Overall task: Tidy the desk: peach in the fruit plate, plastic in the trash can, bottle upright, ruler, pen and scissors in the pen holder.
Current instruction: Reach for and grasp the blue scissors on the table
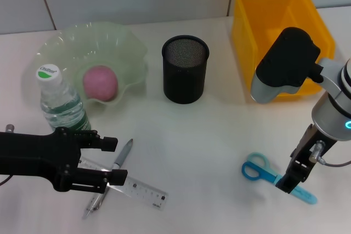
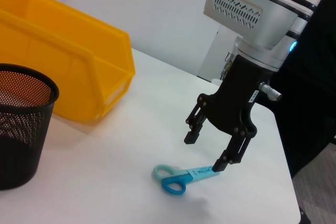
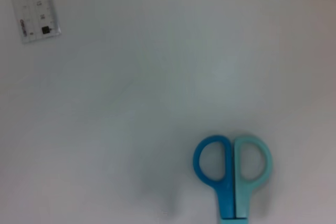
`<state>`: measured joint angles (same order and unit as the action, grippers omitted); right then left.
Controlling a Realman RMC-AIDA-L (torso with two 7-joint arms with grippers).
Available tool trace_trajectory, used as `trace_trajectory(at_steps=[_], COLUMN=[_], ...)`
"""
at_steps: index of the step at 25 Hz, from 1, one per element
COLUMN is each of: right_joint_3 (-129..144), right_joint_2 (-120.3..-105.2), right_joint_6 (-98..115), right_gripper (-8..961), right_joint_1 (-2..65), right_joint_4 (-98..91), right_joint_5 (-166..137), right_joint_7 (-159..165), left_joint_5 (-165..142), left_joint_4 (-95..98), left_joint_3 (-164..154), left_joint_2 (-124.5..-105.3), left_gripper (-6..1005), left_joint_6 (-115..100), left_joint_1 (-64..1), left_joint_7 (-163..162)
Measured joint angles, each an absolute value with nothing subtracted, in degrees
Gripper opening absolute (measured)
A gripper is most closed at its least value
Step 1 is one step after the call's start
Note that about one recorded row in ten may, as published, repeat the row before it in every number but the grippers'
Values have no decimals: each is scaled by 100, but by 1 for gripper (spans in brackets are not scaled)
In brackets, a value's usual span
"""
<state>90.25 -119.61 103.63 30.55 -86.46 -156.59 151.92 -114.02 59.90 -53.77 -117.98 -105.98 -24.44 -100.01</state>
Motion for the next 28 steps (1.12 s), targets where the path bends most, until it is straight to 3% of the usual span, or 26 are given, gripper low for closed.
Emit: trace_trajectory(at_steps=[28], right_joint_3=[9585], right_joint_2=[-11988], right_joint_6=[9703], right_gripper=[697], right_joint_1=[2749], right_joint_4=[-8448], right_joint_5=[-15561], right_joint_7=[15511], left_joint_5=[-11412], left_joint_4=[5963], left_joint_3=[-5382], left_joint_2=[-11795], left_gripper=[793], left_joint_6=[-10605], left_joint_1=[-2445], left_joint_7=[-9985])
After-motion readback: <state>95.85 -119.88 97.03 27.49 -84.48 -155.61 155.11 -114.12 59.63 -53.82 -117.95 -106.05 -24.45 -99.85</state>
